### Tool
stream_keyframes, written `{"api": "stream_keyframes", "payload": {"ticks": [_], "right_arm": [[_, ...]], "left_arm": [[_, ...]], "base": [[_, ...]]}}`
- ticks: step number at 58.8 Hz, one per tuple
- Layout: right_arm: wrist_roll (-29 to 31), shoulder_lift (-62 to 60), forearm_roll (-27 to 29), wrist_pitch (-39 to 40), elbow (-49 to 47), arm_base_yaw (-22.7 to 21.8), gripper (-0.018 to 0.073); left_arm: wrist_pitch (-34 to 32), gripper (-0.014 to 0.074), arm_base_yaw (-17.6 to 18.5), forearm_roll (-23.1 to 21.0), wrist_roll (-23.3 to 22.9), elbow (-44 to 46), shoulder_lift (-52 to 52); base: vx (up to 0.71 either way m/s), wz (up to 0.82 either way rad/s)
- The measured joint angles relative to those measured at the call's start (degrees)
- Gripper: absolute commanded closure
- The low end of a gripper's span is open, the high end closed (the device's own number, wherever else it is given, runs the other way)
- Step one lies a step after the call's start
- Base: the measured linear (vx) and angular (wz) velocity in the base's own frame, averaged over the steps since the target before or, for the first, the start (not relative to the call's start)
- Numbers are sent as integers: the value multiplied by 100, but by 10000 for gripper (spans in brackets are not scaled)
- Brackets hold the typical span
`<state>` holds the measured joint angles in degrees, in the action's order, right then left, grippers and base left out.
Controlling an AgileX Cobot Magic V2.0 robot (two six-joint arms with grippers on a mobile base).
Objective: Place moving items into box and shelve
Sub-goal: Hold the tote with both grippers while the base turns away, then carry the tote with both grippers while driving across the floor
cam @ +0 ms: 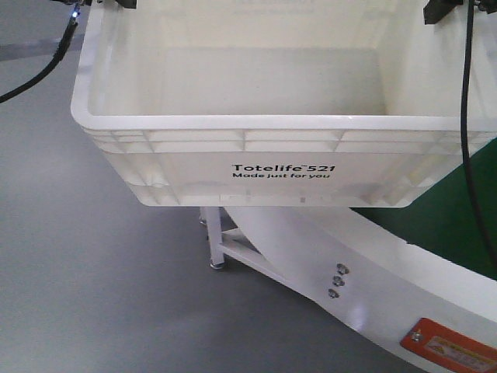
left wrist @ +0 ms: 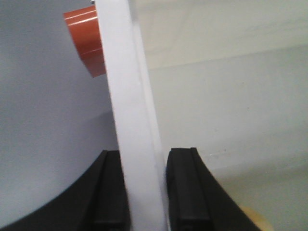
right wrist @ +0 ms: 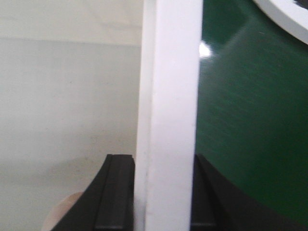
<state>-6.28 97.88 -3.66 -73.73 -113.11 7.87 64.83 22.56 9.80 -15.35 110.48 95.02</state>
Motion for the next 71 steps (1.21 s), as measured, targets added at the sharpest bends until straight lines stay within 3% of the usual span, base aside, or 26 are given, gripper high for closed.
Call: {"api": "stream_keyframes", "payload": {"ticks": [71], "right_arm": [[0, 0, -4, 0, 0, 0, 564]], "left_arm": [[5, 596, 0, -2, 0, 0, 0]], "base": [[-10, 63]]}}
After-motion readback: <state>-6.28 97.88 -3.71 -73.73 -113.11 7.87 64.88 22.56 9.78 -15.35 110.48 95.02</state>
